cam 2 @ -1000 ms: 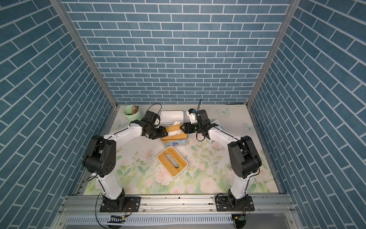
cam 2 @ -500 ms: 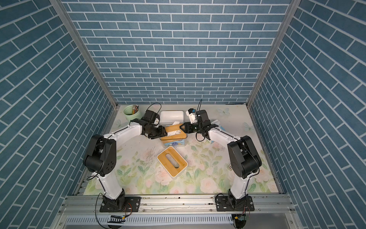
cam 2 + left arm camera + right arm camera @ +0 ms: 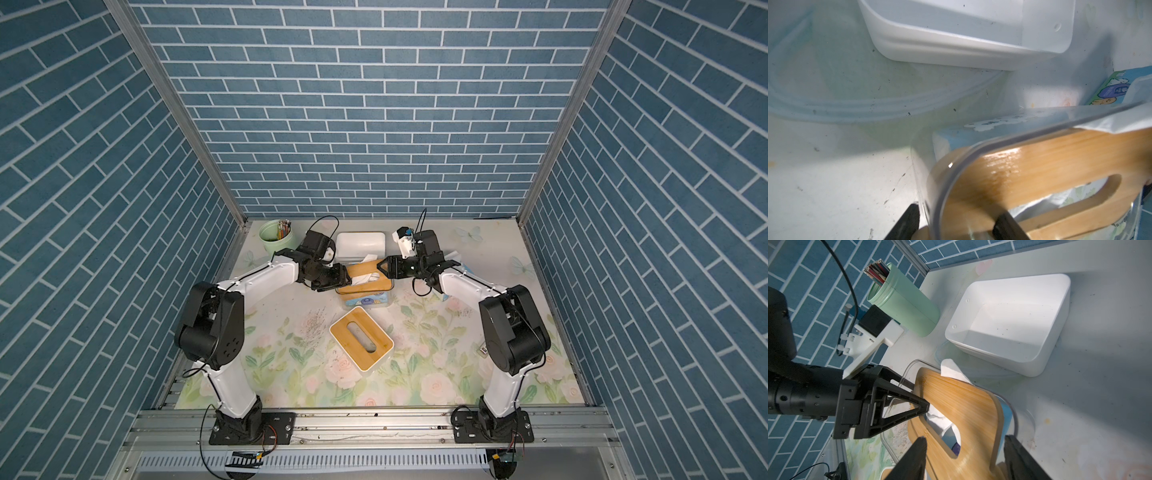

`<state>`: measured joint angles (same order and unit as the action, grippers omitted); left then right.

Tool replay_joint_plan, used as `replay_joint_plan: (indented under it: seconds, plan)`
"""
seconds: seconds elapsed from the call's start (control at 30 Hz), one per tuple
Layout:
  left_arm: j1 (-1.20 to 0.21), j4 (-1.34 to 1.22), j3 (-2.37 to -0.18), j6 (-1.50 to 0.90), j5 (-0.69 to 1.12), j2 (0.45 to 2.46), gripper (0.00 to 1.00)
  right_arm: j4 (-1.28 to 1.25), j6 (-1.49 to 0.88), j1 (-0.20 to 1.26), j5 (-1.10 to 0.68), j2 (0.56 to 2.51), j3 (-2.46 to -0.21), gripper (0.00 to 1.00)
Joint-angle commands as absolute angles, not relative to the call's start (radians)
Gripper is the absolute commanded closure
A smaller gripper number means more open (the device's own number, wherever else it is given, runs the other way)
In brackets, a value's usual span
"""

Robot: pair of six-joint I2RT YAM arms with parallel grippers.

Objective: Put the tissue paper into the tissue box
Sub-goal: Close the box lid on the tissue box.

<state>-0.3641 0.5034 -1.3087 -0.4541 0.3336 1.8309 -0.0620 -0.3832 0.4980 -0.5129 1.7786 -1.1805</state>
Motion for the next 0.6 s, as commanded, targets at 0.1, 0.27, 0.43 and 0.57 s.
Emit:
replay_joint_plan:
  seconds: [0.1, 0.27, 0.43, 0.57]
  plan:
    - [-0.367, 0.507, -1.32, -0.442, 0.325, 1.84, 0.4, 0.004, -0.33, 0.493, -0.485, 1.784, -1.183, 0.36]
    - [-0.365, 0.483, -1.292, -0.448, 0.341, 1.821, 0.38, 0.028, -0.321, 0.494, -0.488, 1.773, -1.179, 0.37]
    - [-0.352, 0.499, -1.295, -0.441, 0.366, 1.811, 0.39, 0.067, -0.3, 0.494, -0.48, 1.773, -1.18, 0.37]
    - [-0.337, 0.518, -1.298, -0.441, 0.396, 1.809, 0.43, 0.083, -0.288, 0.495, -0.469, 1.77, -1.175, 0.37]
